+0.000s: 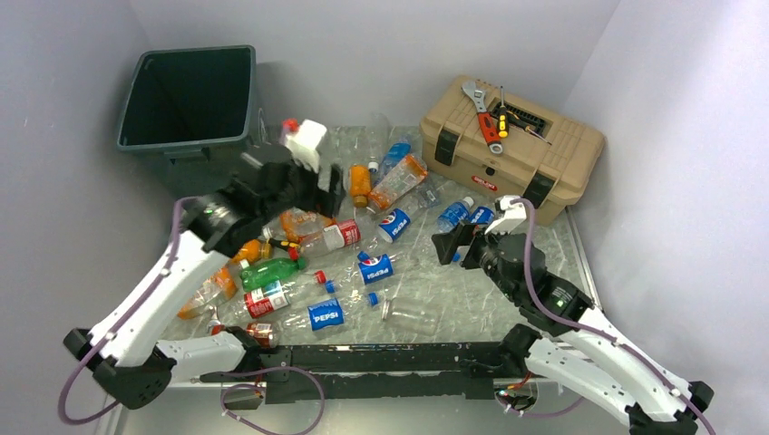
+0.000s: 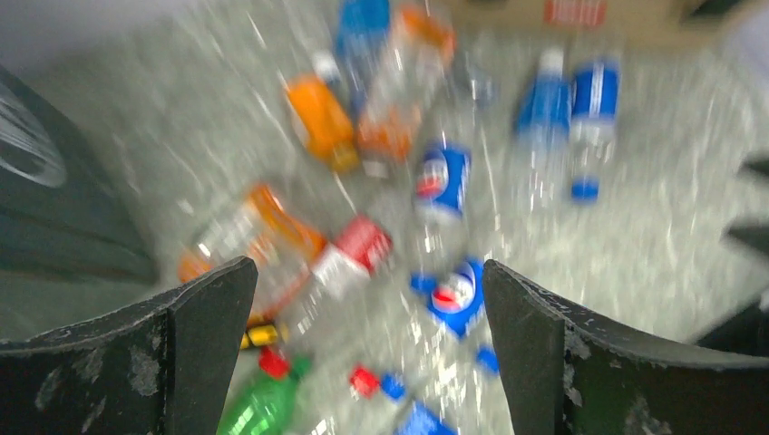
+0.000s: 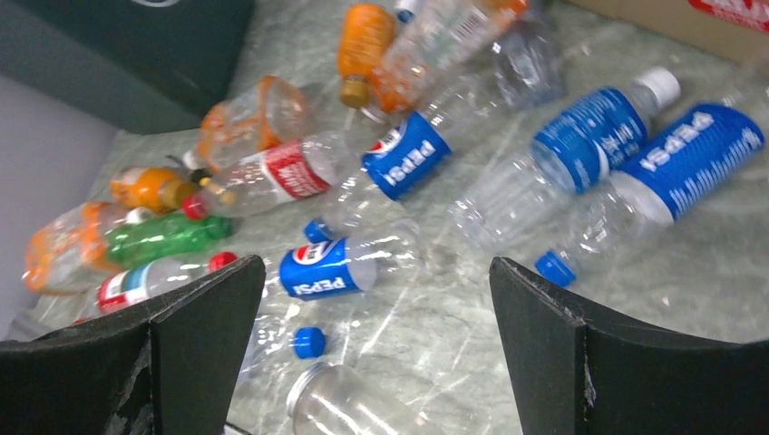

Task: Put the plastic bottles in the bin
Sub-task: Pick up the plastic bottle at the center of the board.

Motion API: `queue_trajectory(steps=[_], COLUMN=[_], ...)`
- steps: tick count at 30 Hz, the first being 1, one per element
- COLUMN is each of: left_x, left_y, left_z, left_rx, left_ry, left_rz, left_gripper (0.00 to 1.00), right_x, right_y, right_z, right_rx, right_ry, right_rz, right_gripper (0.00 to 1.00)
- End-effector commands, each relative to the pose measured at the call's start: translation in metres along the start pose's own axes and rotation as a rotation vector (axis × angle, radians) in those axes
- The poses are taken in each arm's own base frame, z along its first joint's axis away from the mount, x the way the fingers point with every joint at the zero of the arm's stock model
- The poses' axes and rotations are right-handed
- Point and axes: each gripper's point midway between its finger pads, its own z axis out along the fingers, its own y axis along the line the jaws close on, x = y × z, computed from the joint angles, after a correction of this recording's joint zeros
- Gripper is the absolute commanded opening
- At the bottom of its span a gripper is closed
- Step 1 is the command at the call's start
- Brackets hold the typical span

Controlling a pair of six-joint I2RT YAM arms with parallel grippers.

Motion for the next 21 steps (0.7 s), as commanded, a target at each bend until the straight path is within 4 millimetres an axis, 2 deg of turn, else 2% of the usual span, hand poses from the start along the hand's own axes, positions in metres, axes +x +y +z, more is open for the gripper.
queue_trajectory(steps=[1,3,8,11,13,15,17,21], left_x=[0.087,0.102,0.124,0.137,0.142,0.141,0.142,0.147], left_y=[-0.031,-0.039,-0.049,-0.051,-0.053,-0.056,-0.055,-0.052], left_z=[0.014,0.011,0.005,0.003,0.004,0.003,0.003,0.005], left_rx=[0.177,0.231,0.336,0.362,0.373,0.386,0.375,0.36], left_ry=[0.221,0.229,0.173,0.144,0.126,0.125,0.145,0.156], left_rz=[-0.013,-0.016,0.013,0.018,-0.001,-0.019,-0.031,-0.037], left_gripper=[0.99,0.98,0.99,0.99,0.99,0.98,0.98,0.97], right_x=[0.025,0.037,0.081,0.1,0.096,0.084,0.072,0.065], right_y=[-0.043,-0.05,-0.027,-0.054,-0.069,-0.086,-0.11,-0.146], right_z=[0.011,0.014,0.029,0.025,0.023,0.027,0.034,0.051], right_rx=[0.232,0.255,0.128,0.282,0.348,0.409,0.477,0.552], right_ry=[0.003,0.016,0.199,0.252,0.199,0.125,0.08,0.048], right_rz=[0.101,0.127,0.106,0.13,0.17,0.22,0.284,0.383], right_gripper=[0.99,0.98,0.94,0.97,0.98,0.98,0.96,0.94])
